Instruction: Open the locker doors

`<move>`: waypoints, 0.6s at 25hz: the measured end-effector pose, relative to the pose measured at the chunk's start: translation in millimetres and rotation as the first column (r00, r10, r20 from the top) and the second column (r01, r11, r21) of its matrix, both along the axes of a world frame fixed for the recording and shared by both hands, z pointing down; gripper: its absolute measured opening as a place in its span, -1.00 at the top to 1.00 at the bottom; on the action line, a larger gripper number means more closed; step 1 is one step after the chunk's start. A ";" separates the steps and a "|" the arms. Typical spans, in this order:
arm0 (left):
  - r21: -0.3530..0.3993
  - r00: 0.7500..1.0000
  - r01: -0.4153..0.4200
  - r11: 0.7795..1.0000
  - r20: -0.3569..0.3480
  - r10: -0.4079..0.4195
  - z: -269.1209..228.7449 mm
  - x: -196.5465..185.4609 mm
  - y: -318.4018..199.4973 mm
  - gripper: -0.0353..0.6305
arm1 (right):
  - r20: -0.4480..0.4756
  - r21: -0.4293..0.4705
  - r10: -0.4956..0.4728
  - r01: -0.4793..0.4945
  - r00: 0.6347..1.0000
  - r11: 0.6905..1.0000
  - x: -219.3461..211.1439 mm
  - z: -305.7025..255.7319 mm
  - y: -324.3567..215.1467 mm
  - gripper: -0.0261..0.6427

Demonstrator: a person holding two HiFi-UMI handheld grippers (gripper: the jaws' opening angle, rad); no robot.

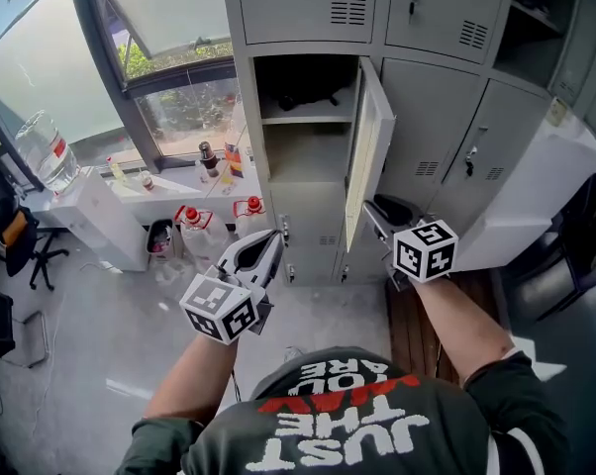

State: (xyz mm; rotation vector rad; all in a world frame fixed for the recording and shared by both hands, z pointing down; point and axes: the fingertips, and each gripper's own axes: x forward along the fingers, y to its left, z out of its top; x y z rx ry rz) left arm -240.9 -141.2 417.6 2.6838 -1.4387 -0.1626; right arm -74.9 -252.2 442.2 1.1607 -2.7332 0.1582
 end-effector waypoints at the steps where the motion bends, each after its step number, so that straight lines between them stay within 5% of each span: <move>1: -0.002 1.000 -0.003 1.000 0.001 0.003 0.1 2.9 0.2 0.88 | 0.003 -0.001 0.007 -0.007 1.000 1.000 4.8 -0.4 -0.2 0.56; 15: -0.019 1.000 -0.022 1.000 0.017 0.022 5.1 26.5 10.5 0.88 | 0.002 0.014 0.121 -0.122 0.993 0.992 68.2 -1.9 -8.7 0.60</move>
